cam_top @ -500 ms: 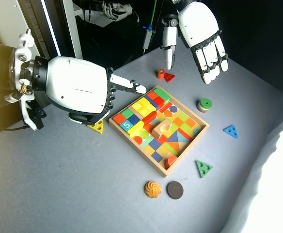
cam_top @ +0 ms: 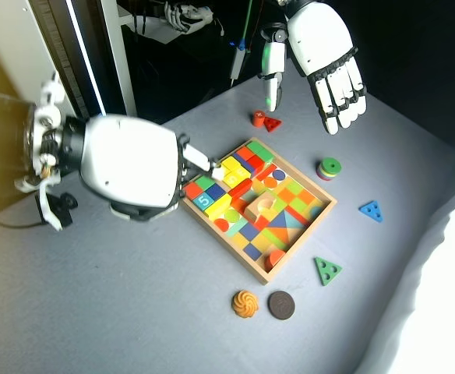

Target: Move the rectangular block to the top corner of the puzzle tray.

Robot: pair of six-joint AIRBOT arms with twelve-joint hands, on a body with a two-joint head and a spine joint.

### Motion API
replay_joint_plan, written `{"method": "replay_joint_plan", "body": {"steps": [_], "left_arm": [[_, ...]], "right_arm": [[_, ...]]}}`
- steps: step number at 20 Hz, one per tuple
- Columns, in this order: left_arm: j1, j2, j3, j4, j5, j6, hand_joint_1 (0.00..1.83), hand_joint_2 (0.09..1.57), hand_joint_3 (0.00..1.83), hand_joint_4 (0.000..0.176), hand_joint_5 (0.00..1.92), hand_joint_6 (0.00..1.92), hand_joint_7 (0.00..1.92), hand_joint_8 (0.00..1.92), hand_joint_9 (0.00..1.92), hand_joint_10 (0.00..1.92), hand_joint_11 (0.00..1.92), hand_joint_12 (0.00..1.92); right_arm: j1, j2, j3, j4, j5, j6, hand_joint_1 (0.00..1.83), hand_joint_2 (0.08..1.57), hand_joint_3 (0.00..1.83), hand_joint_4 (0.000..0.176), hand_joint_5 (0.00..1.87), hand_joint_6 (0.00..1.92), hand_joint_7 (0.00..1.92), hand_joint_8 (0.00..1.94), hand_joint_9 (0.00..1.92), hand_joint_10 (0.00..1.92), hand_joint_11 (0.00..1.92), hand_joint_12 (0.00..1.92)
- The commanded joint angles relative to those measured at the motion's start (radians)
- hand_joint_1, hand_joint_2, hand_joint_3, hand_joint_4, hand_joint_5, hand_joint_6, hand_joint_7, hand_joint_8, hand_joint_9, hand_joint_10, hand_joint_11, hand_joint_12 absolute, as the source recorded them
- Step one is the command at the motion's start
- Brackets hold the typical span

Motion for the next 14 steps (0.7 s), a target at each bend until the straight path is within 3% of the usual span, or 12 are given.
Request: {"method": "replay_joint_plan", "body": {"steps": [1,2,3,4,5,6,7,8,9,10,11,14], "left_arm": [[-0.008,0.010,-0.003,0.080,0.000,0.005,0.00,1.18,0.00,0.000,0.09,0.00,0.09,0.00,0.08,0.00,0.00,0.25],[-0.008,0.010,-0.003,0.081,0.001,0.005,0.00,1.18,0.00,0.000,0.09,0.00,0.09,0.00,0.08,0.00,0.00,0.26],[-0.008,0.010,-0.003,0.081,0.001,0.005,0.00,1.18,0.00,0.000,0.09,0.00,0.09,0.00,0.08,0.00,0.00,0.24],[-0.008,0.010,-0.003,0.081,0.001,0.005,0.00,1.18,0.00,0.000,0.10,0.00,0.09,0.00,0.08,0.00,0.00,0.24],[-0.008,0.010,-0.003,0.081,0.001,0.005,0.00,1.18,0.00,0.000,0.11,0.00,0.10,0.00,0.09,0.00,0.00,0.26],[-0.008,0.010,-0.003,0.082,0.001,0.005,0.00,1.19,0.00,0.000,0.12,0.00,0.11,0.00,0.10,0.00,0.00,0.28],[-0.008,0.010,-0.003,0.082,0.001,0.005,0.00,1.19,0.00,0.000,0.11,0.00,0.10,0.00,0.09,0.00,0.00,0.28],[-0.008,0.010,-0.003,0.082,0.001,0.005,0.00,1.19,0.00,0.000,0.11,0.00,0.10,0.00,0.09,0.00,0.00,0.29],[-0.008,0.010,-0.003,0.082,0.001,0.005,0.00,1.18,0.00,0.000,0.12,0.00,0.11,0.00,0.10,0.00,0.00,0.32],[-0.008,0.010,-0.003,0.082,0.001,0.005,0.00,1.19,0.00,0.000,0.12,0.00,0.11,0.00,0.11,0.00,0.00,0.32],[-0.008,0.010,-0.003,0.082,0.001,0.005,0.00,1.19,0.00,0.000,0.12,0.00,0.12,0.00,0.11,0.01,0.00,0.32],[-0.008,0.010,-0.003,0.079,0.000,0.005,0.00,1.18,0.00,0.000,0.12,0.00,0.13,0.00,0.13,0.01,0.00,0.35]], "right_arm": [[0.014,0.000,0.000,-0.014,0.073,0.002,1.44,0.86,0.85,0.000,0.13,0.07,0.85,1.86,1.52,1.92,1.64,1.92],[0.022,-0.012,0.002,-0.050,0.060,0.002,1.40,0.77,1.08,0.000,0.06,0.03,0.81,1.83,1.50,1.92,1.61,1.92],[0.035,-0.028,0.007,-0.073,0.043,0.002,1.40,0.71,1.15,0.000,0.02,0.01,0.84,1.77,1.50,1.92,1.60,1.92],[0.047,-0.048,0.015,-0.091,0.025,0.003,1.40,0.70,1.22,0.000,0.04,0.01,0.84,1.84,1.52,1.92,1.61,1.92],[0.054,-0.065,0.023,-0.094,0.014,0.004,1.70,0.78,0.89,0.000,0.05,0.01,1.07,1.92,1.55,1.92,1.63,1.92],[0.057,-0.086,0.037,-0.094,0.009,0.008,1.78,0.85,0.68,0.000,0.07,0.01,1.09,1.94,1.53,1.92,1.64,1.92],[0.058,-0.111,0.051,-0.097,0.001,0.010,1.47,0.75,1.13,0.000,0.07,0.01,0.88,1.92,1.50,1.92,1.61,1.92],[0.058,-0.131,0.060,-0.105,-0.011,0.011,1.41,0.70,1.26,0.000,0.01,0.00,0.85,1.91,1.47,1.92,1.58,1.92],[0.057,-0.152,0.068,-0.130,-0.026,0.023,1.69,0.78,0.89,0.000,0.03,0.01,1.01,1.93,1.45,1.92,1.57,1.92],[0.058,-0.169,0.078,-0.179,-0.031,0.063,1.75,0.86,0.69,0.000,0.01,0.01,1.07,1.94,1.44,1.92,1.59,1.92],[0.059,-0.184,0.085,-0.211,-0.032,0.079,1.78,0.92,0.57,0.000,0.00,0.00,1.06,1.94,1.41,1.92,1.58,1.92],[0.074,-0.227,0.118,-0.317,-0.032,0.152,1.81,0.93,0.53,0.000,0.00,0.00,1.17,1.94,1.47,1.92,1.66,1.92]]}}
